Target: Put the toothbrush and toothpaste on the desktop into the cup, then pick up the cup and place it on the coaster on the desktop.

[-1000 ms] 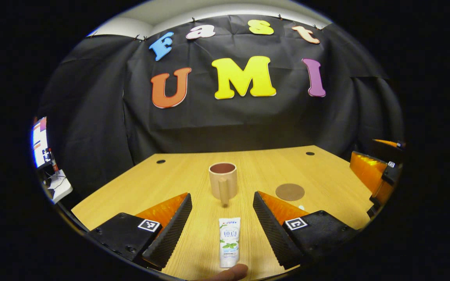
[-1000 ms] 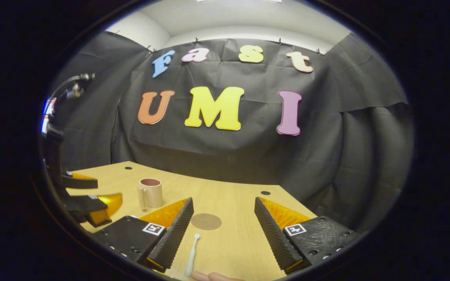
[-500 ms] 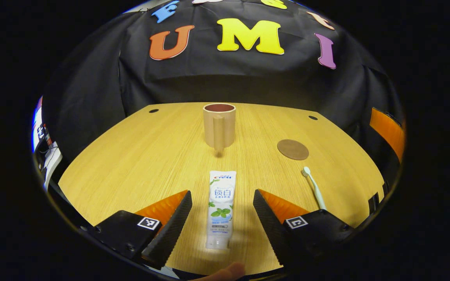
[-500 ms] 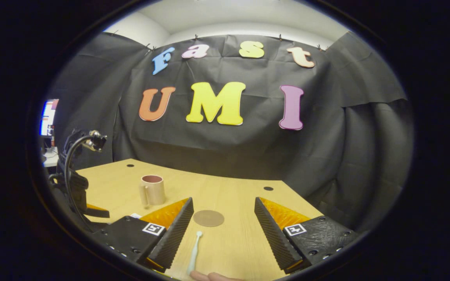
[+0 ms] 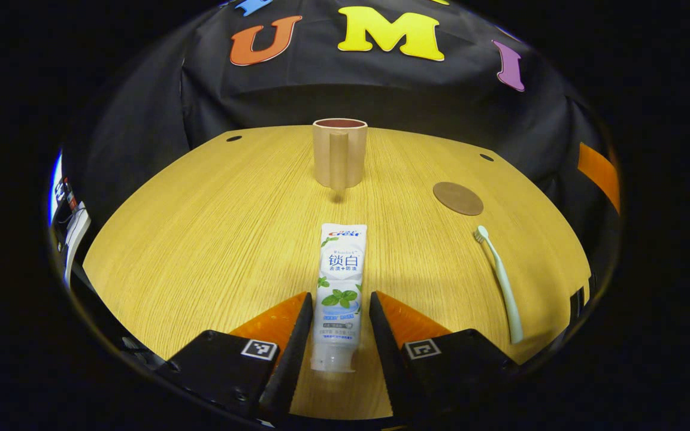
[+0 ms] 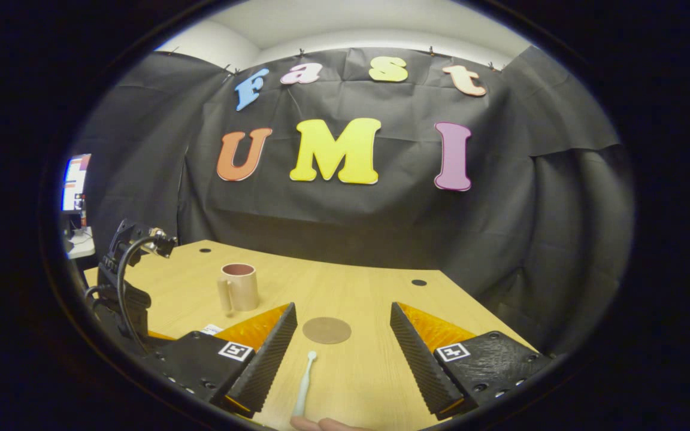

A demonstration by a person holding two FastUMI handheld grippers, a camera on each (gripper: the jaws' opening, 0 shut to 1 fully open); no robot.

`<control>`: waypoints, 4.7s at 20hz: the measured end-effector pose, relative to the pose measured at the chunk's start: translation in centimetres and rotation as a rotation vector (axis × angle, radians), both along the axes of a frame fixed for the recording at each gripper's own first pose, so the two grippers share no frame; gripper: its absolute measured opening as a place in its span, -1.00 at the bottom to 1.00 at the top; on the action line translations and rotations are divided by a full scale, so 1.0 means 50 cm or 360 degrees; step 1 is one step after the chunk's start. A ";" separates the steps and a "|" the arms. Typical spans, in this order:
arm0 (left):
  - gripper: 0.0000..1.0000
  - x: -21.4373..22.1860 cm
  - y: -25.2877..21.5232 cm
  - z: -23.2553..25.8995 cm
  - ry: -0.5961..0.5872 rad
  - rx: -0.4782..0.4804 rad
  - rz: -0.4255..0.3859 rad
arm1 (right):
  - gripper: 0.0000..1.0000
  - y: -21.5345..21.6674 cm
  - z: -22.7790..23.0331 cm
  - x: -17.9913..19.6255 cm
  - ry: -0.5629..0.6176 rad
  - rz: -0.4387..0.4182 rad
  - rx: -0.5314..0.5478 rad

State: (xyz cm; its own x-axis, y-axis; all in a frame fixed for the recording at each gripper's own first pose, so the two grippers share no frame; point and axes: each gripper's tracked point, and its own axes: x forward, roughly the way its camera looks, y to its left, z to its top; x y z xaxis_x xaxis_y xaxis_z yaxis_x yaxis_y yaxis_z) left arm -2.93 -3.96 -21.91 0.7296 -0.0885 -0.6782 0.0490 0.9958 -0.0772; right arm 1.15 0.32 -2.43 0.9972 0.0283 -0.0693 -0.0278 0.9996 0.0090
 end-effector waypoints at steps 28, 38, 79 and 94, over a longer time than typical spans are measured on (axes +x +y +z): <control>-0.14 0.022 0.007 0.212 -0.0705 0.0041 0.0031 | 0.65 0.108 -0.316 0.044 0.0834 0.0136 0.0047; -0.14 0.023 0.014 0.215 -0.0691 0.0051 0.0036 | -0.67 0.125 -0.332 0.055 0.0900 0.0248 0.0169; -0.14 0.304 0.063 0.383 -0.1054 -0.0159 0.0017 | -0.96 0.064 -0.016 -0.017 -0.0060 0.0126 0.0209; -0.10 0.497 0.004 0.317 -0.1042 -0.0191 -0.0103 | -0.96 0.048 -0.034 0.009 -0.0002 0.0131 0.0243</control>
State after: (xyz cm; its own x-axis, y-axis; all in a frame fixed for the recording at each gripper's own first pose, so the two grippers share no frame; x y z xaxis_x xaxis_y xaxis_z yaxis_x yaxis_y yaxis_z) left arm 21.93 -3.77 -6.08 0.9779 -0.1931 -0.0799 0.1828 0.9756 -0.1213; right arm 1.58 2.74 -4.13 0.9912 0.1198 -0.0567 -0.1094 0.9810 0.1602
